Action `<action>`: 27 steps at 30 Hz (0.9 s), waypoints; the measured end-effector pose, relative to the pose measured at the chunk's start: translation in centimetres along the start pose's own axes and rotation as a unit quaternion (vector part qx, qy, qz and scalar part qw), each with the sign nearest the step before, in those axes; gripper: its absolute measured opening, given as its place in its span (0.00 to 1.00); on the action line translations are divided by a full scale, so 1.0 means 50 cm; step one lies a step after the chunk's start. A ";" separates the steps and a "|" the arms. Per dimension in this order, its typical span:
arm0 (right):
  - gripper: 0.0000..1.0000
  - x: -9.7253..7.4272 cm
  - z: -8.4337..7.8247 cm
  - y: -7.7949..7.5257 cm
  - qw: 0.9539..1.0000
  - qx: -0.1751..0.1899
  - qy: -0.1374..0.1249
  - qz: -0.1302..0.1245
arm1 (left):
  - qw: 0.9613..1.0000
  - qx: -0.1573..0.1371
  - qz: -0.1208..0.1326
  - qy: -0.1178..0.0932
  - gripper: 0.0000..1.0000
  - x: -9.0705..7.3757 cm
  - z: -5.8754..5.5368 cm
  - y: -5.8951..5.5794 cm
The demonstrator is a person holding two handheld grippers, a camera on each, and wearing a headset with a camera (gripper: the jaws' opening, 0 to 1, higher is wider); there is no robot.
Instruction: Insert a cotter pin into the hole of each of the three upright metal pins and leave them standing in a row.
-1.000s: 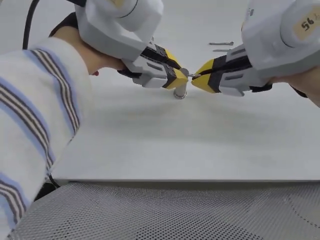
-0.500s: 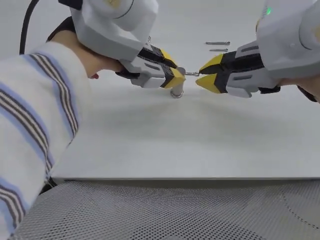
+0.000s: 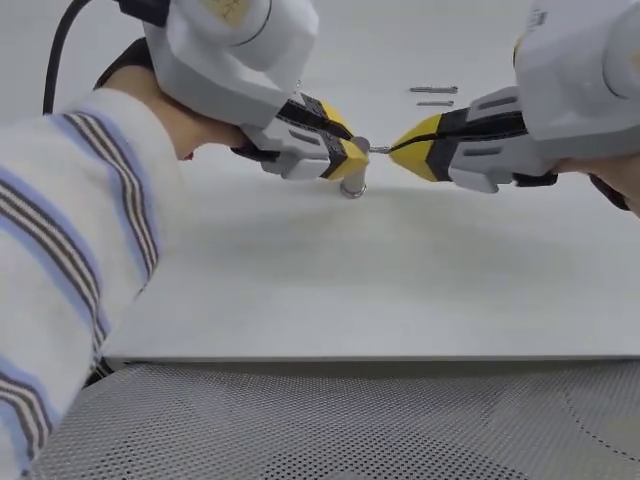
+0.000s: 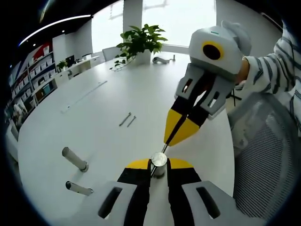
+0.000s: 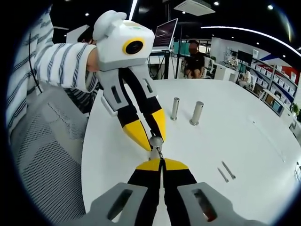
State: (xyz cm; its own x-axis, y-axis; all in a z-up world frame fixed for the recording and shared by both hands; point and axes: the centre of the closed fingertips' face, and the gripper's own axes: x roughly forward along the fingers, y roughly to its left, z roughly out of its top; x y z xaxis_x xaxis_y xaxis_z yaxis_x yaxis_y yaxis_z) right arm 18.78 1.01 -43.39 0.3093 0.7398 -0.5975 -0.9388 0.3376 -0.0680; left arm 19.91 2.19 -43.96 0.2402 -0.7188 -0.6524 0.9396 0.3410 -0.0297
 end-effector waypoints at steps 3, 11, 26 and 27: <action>0.00 0.002 0.007 0.006 1.000 0.000 -0.003 0.003 | 1.000 0.000 0.001 0.000 0.09 0.001 0.002 -0.001; 0.00 0.010 0.007 0.000 1.000 -0.010 -0.001 0.001 | 1.000 0.000 0.001 0.001 0.09 -0.002 0.003 -0.006; 0.00 0.010 0.010 -0.006 1.000 -0.012 -0.005 -0.009 | 1.000 0.018 0.006 0.005 0.10 0.000 0.002 -0.003; 0.00 0.010 0.011 -0.006 1.000 -0.013 -0.005 -0.010 | 1.000 0.027 0.007 0.005 0.10 -0.001 0.002 -0.002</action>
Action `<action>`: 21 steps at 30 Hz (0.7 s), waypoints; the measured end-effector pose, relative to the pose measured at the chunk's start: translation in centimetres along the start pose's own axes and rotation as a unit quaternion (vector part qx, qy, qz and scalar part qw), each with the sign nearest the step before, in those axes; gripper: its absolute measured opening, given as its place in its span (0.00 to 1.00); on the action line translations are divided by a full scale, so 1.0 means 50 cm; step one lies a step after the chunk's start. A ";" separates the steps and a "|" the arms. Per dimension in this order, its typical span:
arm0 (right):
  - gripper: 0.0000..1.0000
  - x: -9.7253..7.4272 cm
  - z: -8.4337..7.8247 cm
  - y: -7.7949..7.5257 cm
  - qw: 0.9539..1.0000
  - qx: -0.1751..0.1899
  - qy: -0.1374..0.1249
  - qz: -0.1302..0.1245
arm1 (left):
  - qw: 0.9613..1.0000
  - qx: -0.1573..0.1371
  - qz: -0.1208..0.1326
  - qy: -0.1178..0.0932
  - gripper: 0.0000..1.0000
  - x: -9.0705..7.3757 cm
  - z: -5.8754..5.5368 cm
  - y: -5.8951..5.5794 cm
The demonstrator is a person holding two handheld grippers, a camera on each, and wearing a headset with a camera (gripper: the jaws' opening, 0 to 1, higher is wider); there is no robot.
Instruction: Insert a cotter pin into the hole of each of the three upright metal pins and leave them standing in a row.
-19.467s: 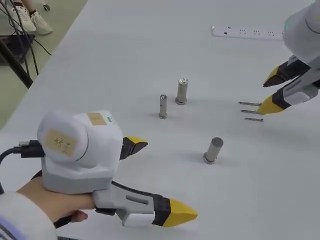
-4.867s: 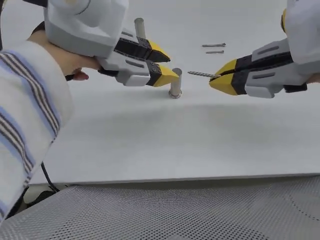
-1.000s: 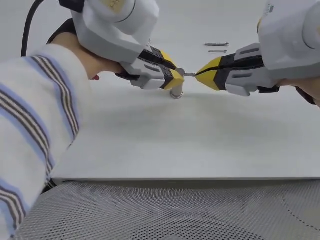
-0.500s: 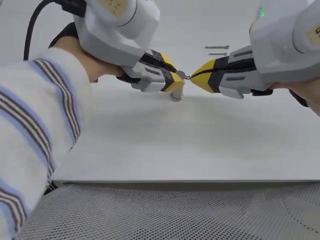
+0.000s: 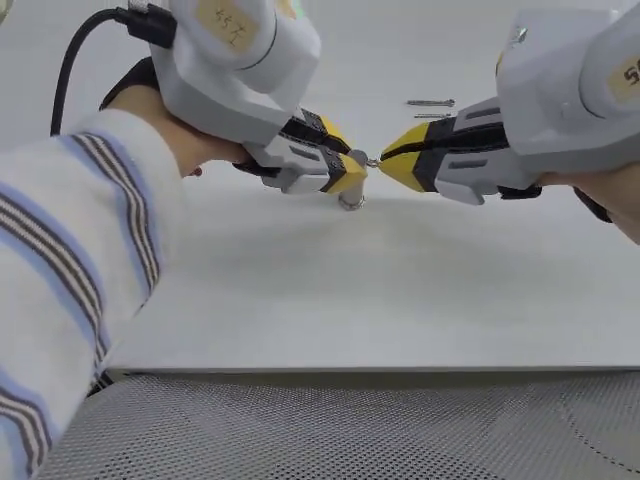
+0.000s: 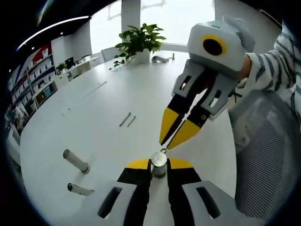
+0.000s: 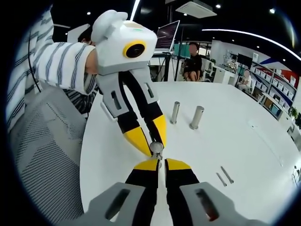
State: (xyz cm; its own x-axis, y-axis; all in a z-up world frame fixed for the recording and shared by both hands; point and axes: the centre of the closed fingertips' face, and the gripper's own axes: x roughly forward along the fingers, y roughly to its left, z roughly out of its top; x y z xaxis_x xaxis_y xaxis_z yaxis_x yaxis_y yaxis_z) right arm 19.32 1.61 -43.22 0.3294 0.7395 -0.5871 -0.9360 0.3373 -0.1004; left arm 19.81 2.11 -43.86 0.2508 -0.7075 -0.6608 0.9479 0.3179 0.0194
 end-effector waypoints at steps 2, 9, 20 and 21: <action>0.01 0.000 -0.002 -0.002 1.000 -0.001 0.001 -0.002 | 1.000 0.014 0.000 0.000 0.10 -0.001 0.000 -0.001; 0.07 -0.005 -0.004 -0.001 1.000 0.011 0.000 -0.007 | 1.000 0.006 0.000 -0.014 0.10 -0.006 -0.001 0.007; 0.21 -0.013 0.005 0.005 0.999 0.029 -0.030 -0.020 | 0.995 -0.043 0.019 -0.083 0.38 -0.055 0.013 0.021; 0.23 -0.014 0.007 0.007 0.999 0.036 -0.033 -0.018 | 0.995 -0.049 0.020 -0.088 0.41 -0.059 0.014 0.020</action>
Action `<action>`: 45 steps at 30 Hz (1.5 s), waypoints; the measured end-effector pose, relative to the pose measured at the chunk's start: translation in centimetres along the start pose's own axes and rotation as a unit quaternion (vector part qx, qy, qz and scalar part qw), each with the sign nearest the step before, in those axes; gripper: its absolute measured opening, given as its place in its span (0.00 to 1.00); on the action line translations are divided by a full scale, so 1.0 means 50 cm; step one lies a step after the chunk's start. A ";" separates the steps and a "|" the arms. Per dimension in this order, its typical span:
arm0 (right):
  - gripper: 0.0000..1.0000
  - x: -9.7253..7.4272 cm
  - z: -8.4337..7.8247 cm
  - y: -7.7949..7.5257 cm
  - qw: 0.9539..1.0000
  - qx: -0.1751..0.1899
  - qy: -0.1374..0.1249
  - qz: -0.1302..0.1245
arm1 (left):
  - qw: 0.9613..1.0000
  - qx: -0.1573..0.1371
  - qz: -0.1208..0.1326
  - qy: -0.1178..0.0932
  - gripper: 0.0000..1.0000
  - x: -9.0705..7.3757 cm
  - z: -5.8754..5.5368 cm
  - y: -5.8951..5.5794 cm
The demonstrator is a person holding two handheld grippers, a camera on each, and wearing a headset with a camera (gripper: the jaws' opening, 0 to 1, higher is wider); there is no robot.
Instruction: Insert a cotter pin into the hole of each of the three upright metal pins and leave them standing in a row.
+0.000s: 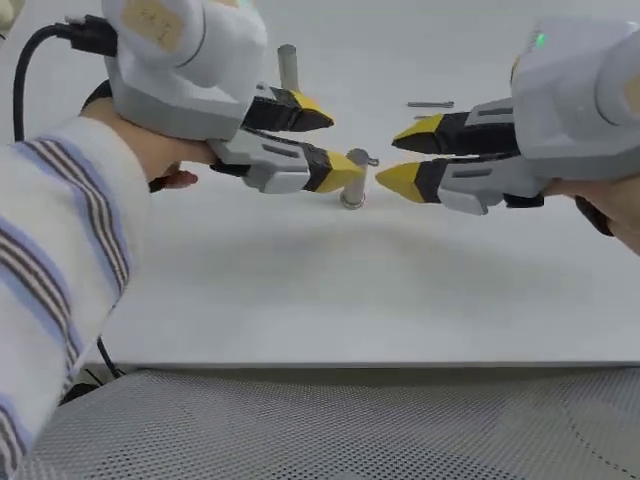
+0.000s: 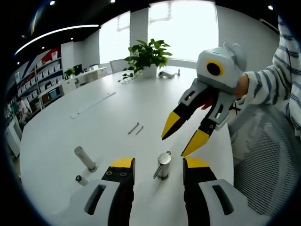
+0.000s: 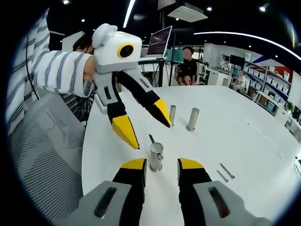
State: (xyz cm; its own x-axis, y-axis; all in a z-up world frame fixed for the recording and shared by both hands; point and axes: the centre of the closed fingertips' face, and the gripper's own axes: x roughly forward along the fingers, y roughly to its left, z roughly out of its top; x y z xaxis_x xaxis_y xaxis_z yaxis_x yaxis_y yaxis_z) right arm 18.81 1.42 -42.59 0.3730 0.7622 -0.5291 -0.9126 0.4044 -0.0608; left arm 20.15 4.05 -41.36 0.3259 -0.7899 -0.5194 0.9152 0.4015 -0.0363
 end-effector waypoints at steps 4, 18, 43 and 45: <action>0.22 -0.005 -0.002 -0.001 1.000 0.011 -0.004 -0.003 | 0.999 -0.032 0.040 -0.020 0.63 -0.026 -0.001 0.023; 0.28 -0.003 -0.015 0.005 0.998 0.058 -0.023 0.014 | 0.994 -0.081 0.064 -0.032 0.99 -0.114 -0.055 0.007; 0.38 0.071 -0.034 0.033 0.993 0.082 -0.062 0.066 | 0.982 -0.154 0.108 -0.012 0.99 -0.154 -0.131 -0.035; 0.38 0.077 -0.037 0.034 0.993 0.080 -0.058 0.071 | 0.981 -0.157 0.111 -0.012 0.99 -0.159 -0.134 -0.033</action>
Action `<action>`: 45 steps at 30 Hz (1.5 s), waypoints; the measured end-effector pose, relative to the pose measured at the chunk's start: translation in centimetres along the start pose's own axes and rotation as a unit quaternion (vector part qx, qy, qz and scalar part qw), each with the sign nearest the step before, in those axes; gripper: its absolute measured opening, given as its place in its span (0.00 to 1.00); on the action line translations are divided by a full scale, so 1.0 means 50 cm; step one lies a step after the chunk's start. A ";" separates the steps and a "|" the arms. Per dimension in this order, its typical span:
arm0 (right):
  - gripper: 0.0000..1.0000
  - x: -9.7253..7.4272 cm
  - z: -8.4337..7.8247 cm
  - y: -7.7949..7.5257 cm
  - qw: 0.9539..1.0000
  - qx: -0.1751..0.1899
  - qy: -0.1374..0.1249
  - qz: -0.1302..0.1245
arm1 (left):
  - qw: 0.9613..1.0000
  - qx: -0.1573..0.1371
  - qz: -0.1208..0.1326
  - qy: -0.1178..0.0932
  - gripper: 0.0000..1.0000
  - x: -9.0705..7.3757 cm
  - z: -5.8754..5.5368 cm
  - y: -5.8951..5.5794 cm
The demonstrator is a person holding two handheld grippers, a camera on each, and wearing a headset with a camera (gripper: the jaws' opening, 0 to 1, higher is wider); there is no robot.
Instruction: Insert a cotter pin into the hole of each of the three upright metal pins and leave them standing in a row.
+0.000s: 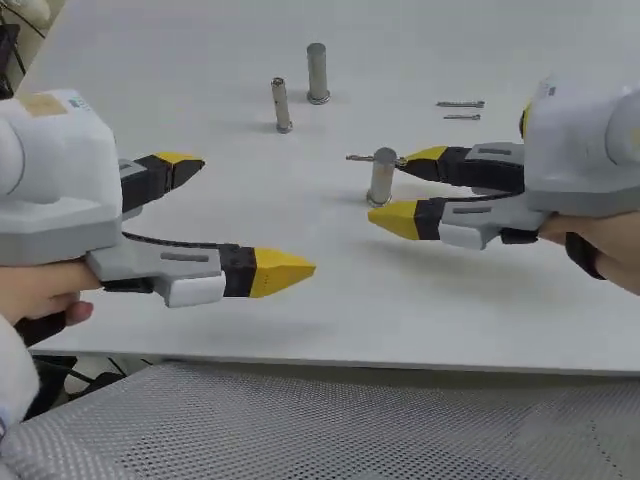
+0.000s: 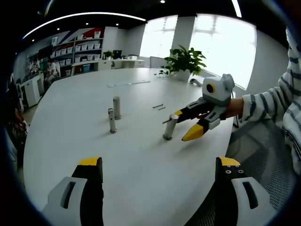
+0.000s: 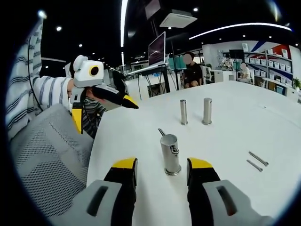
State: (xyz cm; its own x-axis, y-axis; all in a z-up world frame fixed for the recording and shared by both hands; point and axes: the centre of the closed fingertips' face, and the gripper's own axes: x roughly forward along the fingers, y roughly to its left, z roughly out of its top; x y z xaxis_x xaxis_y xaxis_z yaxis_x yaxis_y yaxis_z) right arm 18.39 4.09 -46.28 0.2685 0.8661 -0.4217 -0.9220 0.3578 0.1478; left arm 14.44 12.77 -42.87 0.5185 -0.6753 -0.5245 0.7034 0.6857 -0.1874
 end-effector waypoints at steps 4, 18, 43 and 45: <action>0.37 0.006 -0.003 0.001 1.000 -0.001 0.001 0.008 | 1.000 -0.005 0.006 -0.002 0.99 -0.006 -0.004 0.007; 0.28 0.024 0.003 -0.011 1.000 -0.009 -0.020 0.009 | 1.000 -0.020 0.021 -0.003 0.99 -0.018 -0.024 0.008; 0.10 0.032 -0.008 -0.021 0.999 -0.034 -0.007 0.007 | 0.999 0.025 0.018 0.010 0.99 -0.025 -0.006 -0.011; 0.10 0.032 -0.008 -0.021 0.999 -0.037 -0.007 0.009 | 1.000 0.024 0.016 0.008 0.99 -0.024 -0.003 -0.013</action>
State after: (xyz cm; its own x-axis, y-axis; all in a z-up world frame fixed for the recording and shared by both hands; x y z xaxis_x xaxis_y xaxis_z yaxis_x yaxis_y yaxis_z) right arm 19.66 4.99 -47.46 0.2544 0.8777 -0.4061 -0.9451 0.3148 0.0883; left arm 13.27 13.19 -42.25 0.5331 -0.6489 -0.5429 0.7098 0.6923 -0.1304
